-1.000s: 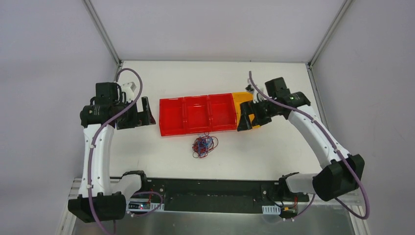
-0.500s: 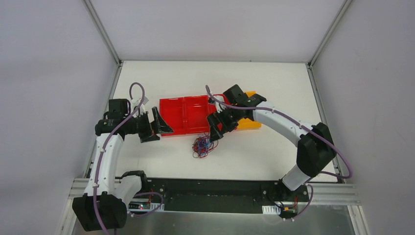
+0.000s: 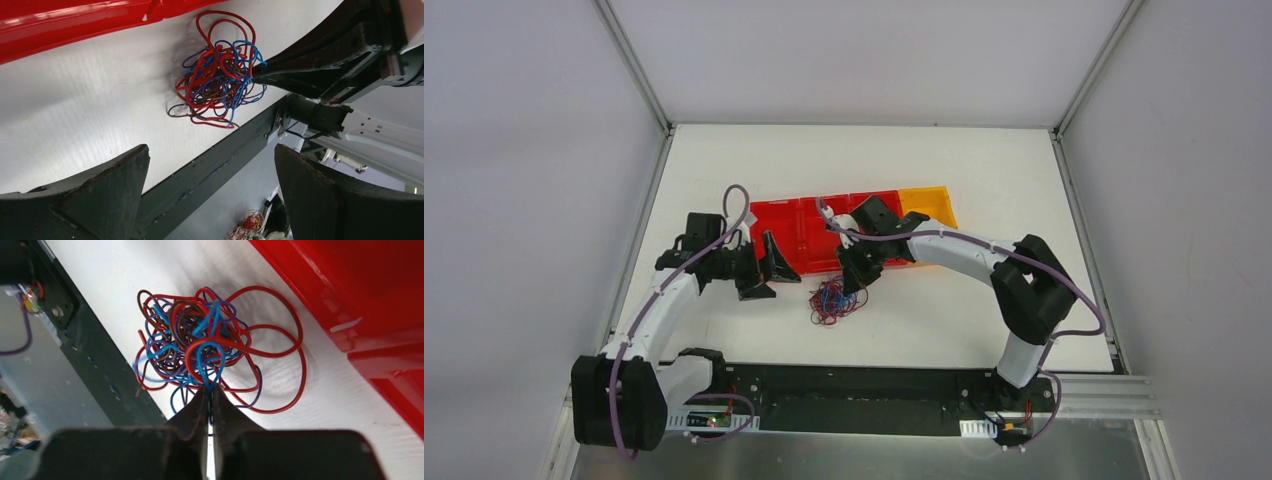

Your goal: Untangle the cables

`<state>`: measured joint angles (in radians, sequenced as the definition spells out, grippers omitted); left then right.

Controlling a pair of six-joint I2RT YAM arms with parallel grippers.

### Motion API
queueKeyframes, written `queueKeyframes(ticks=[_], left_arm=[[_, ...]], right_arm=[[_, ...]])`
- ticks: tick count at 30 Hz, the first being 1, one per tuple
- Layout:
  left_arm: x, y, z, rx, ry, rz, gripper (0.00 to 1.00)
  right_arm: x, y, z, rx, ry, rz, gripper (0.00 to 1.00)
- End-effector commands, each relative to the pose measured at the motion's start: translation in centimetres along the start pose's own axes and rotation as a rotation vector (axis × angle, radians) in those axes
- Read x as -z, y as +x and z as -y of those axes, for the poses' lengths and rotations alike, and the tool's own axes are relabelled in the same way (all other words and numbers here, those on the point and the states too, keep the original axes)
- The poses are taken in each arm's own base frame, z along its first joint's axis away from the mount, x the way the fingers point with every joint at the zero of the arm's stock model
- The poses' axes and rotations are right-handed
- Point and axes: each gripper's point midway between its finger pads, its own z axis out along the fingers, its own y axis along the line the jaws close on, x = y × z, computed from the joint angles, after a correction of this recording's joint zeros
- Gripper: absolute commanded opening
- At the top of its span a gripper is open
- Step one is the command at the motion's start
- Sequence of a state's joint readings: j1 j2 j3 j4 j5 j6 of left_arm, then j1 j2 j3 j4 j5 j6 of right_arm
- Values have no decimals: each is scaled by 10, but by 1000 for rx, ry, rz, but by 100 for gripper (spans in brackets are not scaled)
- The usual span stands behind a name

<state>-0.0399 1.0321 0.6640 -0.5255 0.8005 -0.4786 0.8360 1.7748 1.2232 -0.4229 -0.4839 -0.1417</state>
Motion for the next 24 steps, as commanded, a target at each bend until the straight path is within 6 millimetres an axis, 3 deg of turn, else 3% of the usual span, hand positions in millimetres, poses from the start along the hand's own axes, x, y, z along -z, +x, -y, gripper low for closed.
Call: queueKeyframes(ticks=[1,7,10,12,14,16,19,24], left_arm=[[-32,-9,11,-90,64,22,94],[-72,1,23,-248,48,-35,86],[-89,-1,15,-259,-1,-45,83],[-99,-4,12,-241,-12,-54,77],[-104,-4,11,-228,-11,-68,64],[-102,-1,20,-246,36,-93,40],[-86,10,29,-288,72,-127,1],[-41,19,19,-324,23,-62,0]], right_arm=[[8,-14,-11,-1,-33,86,0],[25,-31,-33,12,-107,179,0],[30,-38,-40,7,-130,212,0],[32,-41,-41,6,-134,224,0],[34,-41,-40,3,-125,231,0],[39,-39,-36,-9,-112,235,0],[57,-32,-14,-62,-43,243,0],[105,1,33,-146,145,249,0]])
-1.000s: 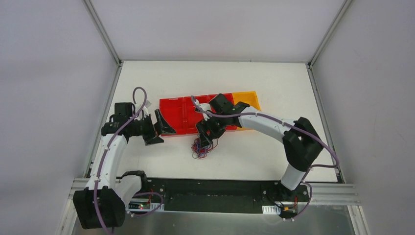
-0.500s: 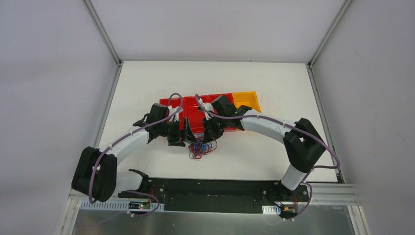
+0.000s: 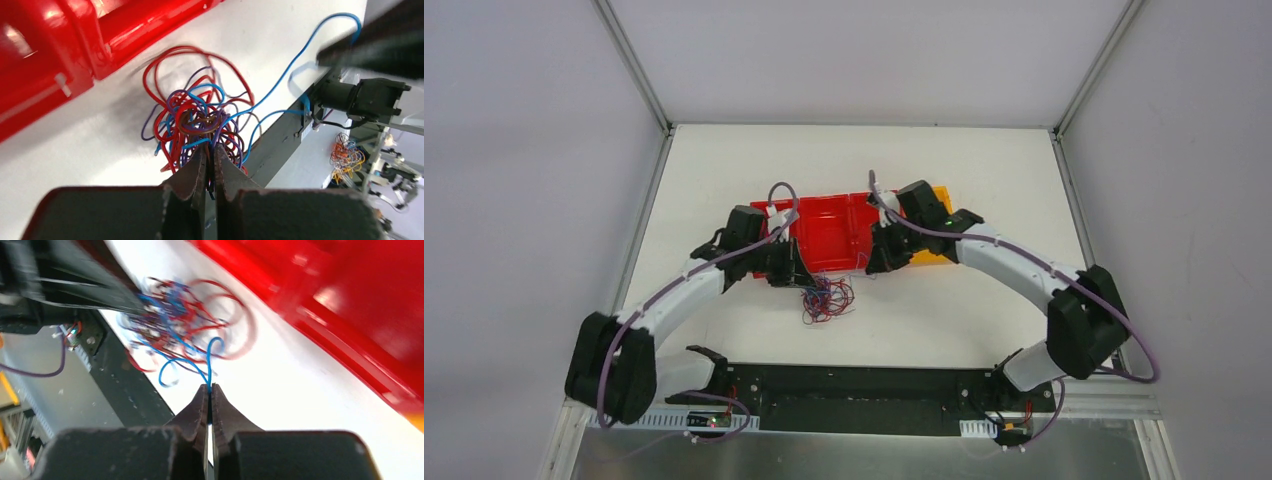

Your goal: Untangle the cables

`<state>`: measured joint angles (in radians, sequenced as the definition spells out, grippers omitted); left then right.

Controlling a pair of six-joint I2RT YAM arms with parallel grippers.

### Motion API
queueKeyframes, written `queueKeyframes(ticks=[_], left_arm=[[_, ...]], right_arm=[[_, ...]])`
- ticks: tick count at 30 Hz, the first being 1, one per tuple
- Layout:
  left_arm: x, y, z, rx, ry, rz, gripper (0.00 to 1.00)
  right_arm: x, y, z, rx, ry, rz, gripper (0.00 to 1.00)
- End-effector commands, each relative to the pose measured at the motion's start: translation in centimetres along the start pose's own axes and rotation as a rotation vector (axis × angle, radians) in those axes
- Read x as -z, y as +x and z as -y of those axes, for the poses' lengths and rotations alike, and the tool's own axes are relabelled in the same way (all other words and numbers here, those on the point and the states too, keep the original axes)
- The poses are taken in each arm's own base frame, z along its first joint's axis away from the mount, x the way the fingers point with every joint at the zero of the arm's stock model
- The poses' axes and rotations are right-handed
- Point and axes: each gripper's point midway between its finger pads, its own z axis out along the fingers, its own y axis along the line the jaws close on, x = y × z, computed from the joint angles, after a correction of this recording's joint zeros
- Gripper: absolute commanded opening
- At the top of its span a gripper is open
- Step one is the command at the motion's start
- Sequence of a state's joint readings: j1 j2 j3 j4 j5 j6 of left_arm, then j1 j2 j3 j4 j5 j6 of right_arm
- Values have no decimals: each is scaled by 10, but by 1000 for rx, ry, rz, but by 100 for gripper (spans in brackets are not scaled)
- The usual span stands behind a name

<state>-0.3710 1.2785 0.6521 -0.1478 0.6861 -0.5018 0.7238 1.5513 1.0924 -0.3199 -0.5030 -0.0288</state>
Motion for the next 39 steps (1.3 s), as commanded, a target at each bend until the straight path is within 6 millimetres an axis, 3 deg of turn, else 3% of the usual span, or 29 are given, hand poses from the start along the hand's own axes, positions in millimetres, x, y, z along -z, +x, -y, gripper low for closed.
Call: queueKeyframes(ticks=[1,4,6,10,12,16,25,26,27,28,34,39], left_arm=[[46,8,5,-83,-24,62,0],[73,13,4,-160,-86,81,0],[88,6,-2,-240,-168,129,0],[105,-2,-1,-338,-232,88,0],[112,-2,-13,-380,-312,18,0],[114,16,-25,-432,-308,-194,0],[103,16,-50,-360,-375,-323,0],[102,17,-52,-351,-382,-335,6],[101,17,-54,-342,-385,-348,20],[100,18,-55,-334,-386,-361,27],[102,16,-51,-353,-379,-347,30],[110,3,-33,-384,-354,-261,60]], right_arm=[[64,12,35,-43,177,38,0],[97,25,52,-60,254,53,0],[116,34,62,-54,313,59,0],[155,39,82,-68,425,94,0],[173,37,90,-73,471,120,0],[202,31,98,-66,532,173,0],[255,3,92,-10,667,308,0],[262,-1,89,-6,674,328,0],[267,-4,86,-2,678,345,0],[272,-8,83,4,682,365,0],[294,-28,64,24,680,462,0],[297,-57,56,7,626,523,0]])
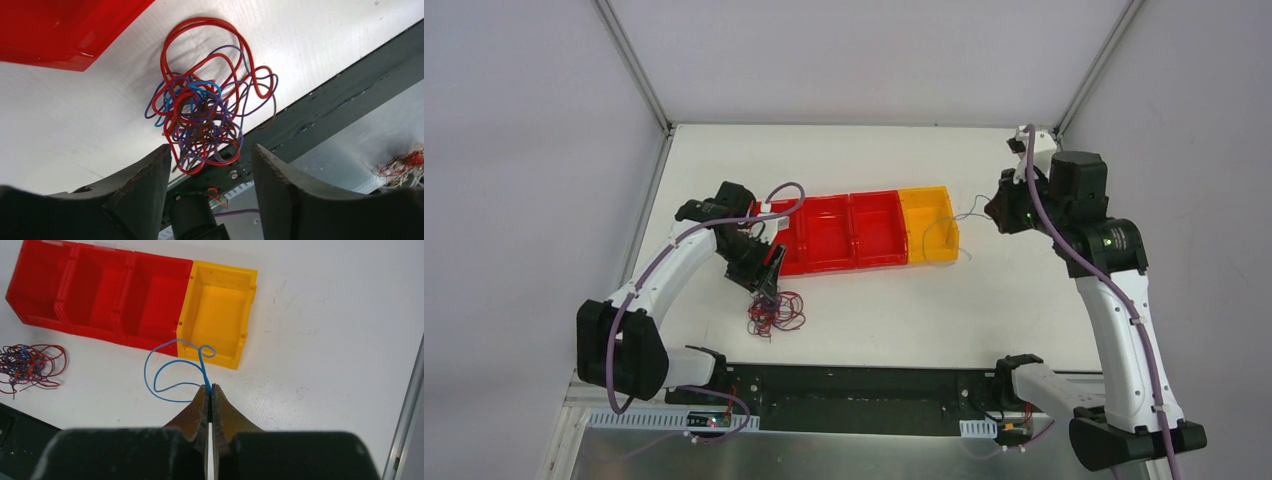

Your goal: Untangle the cables

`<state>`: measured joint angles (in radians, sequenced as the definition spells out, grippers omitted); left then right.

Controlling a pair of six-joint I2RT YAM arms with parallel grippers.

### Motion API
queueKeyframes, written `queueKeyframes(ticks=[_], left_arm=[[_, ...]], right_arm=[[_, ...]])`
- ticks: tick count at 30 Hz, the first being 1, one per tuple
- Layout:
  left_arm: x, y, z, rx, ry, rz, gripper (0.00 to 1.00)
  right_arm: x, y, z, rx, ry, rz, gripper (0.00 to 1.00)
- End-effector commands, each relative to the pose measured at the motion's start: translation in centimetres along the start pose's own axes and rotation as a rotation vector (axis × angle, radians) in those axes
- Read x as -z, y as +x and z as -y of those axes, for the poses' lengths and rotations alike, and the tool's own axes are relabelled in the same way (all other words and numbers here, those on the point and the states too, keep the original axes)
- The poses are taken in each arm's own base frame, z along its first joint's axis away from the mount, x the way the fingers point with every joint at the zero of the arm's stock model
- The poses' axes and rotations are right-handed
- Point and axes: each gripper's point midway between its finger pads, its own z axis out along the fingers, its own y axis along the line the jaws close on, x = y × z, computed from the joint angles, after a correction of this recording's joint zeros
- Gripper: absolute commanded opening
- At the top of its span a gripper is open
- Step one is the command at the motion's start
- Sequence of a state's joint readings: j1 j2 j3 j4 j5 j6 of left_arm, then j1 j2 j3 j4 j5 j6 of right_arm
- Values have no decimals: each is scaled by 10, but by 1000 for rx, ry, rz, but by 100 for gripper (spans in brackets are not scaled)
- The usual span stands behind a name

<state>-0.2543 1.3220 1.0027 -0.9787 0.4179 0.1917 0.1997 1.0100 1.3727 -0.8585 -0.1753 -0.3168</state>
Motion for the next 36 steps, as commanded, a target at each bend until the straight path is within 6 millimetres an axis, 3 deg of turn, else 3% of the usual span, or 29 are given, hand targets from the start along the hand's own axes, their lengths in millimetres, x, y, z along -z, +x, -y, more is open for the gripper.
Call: queueKeyframes(ticks=[1,8,18,19,20,21,24,27,31,36], left_arm=[[29,-17,12,-41,3,113,62],[42,-26,15,-48,-20,176,76],[39,-14,2,-40,-90,163,79],[38,-12,2,-42,-90,159,87],[37,-10,2,-48,-86,157,88],[35,-8,4,-55,-74,153,98],[25,-2,10,-70,-21,148,99],[19,-4,11,-85,3,108,97],[1,-9,8,-97,19,12,90],[-21,-12,20,-133,60,-115,75]], right_arm=[[-4,-31,-6,-47,-32,61,0],[-65,-53,-2,-67,-78,51,0],[-166,-30,19,-5,-75,-28,0],[-172,-25,17,-13,-94,-50,0],[-177,-20,12,-24,-125,-77,5],[-180,-12,7,-41,-152,-117,17],[-180,5,2,-64,-180,-218,49],[-163,12,1,-74,-173,-266,72],[-129,21,-26,-141,-272,-273,86],[-103,38,-63,-267,-396,-296,94]])
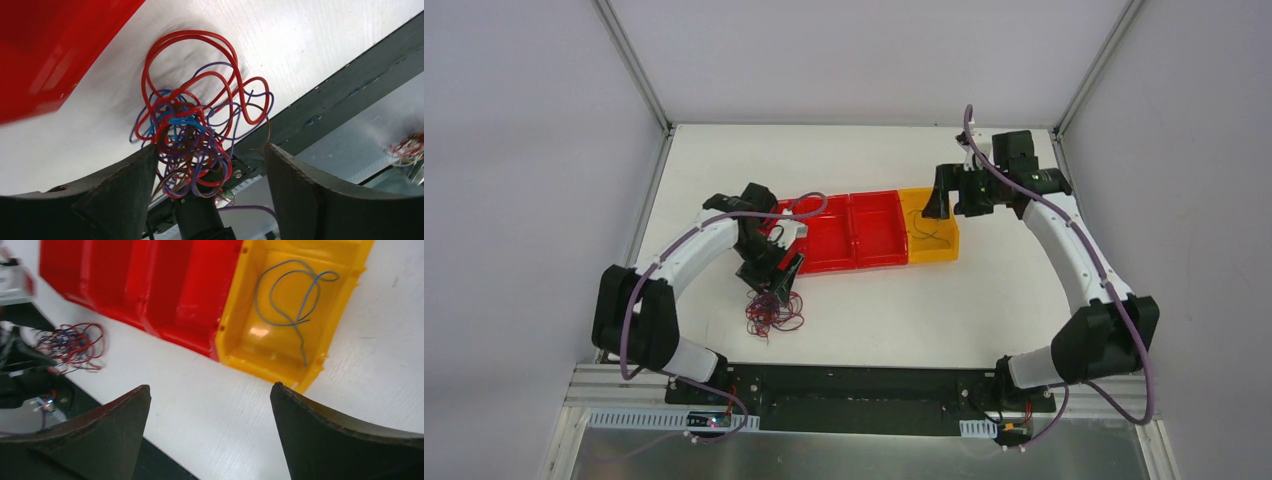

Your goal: Untangle the cables

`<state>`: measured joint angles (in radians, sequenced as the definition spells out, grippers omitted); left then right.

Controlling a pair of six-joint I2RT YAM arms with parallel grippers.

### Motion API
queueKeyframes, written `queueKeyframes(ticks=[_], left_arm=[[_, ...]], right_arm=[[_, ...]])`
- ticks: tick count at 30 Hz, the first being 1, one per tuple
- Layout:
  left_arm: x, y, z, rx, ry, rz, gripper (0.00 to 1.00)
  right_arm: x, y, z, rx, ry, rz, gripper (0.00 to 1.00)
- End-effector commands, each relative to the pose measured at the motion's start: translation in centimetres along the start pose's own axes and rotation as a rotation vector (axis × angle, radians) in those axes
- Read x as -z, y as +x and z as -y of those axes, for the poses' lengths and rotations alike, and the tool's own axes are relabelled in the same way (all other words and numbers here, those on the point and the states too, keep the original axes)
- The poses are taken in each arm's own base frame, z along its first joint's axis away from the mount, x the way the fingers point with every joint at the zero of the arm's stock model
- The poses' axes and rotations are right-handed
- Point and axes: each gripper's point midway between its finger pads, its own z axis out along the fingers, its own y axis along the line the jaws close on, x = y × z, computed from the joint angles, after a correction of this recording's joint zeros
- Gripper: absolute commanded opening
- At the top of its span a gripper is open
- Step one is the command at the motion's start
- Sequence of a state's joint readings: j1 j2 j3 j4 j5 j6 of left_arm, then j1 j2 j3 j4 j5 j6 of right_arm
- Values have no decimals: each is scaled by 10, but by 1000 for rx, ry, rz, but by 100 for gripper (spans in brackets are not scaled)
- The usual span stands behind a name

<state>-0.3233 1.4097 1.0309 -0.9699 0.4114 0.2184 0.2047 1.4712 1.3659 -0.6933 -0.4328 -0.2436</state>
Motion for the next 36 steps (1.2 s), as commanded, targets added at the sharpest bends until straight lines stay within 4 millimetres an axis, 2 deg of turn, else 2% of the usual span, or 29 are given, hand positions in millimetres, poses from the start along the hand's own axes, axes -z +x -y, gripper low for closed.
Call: queueKeyframes(ticks=[1,4,5,7,9,12,15,17,22,25,31,36], left_arm=[[-9,-11,16,-62,70,-46,65],[-5,-24,39,-46,186,-9,9],[2,-32,52,-45,249,31,0],[19,-54,81,-39,375,153,0],[34,-75,100,-29,444,284,0],[44,-102,111,42,506,415,0],[43,-116,114,127,545,460,0],[34,-114,111,154,550,453,0],[4,-96,104,198,554,397,0],[-7,-92,101,218,559,382,0],[-21,-81,96,234,547,347,0],[-26,-67,93,245,523,337,0]], right_arm=[[20,25,-47,-111,-169,-16,94],[18,41,-60,-162,-219,-25,95],[18,44,-65,-169,-237,-17,95],[16,50,-75,-189,-283,-4,95],[11,60,-86,-196,-321,-5,95],[-1,73,-107,-176,-370,-26,95],[-13,84,-131,-157,-411,-63,96],[-24,87,-138,-152,-400,-74,95],[-69,95,-127,-140,-264,-99,94],[-91,104,-136,-127,-263,-125,90],[-114,131,-147,-123,-223,-183,85],[-128,141,-153,-92,-189,-190,79]])
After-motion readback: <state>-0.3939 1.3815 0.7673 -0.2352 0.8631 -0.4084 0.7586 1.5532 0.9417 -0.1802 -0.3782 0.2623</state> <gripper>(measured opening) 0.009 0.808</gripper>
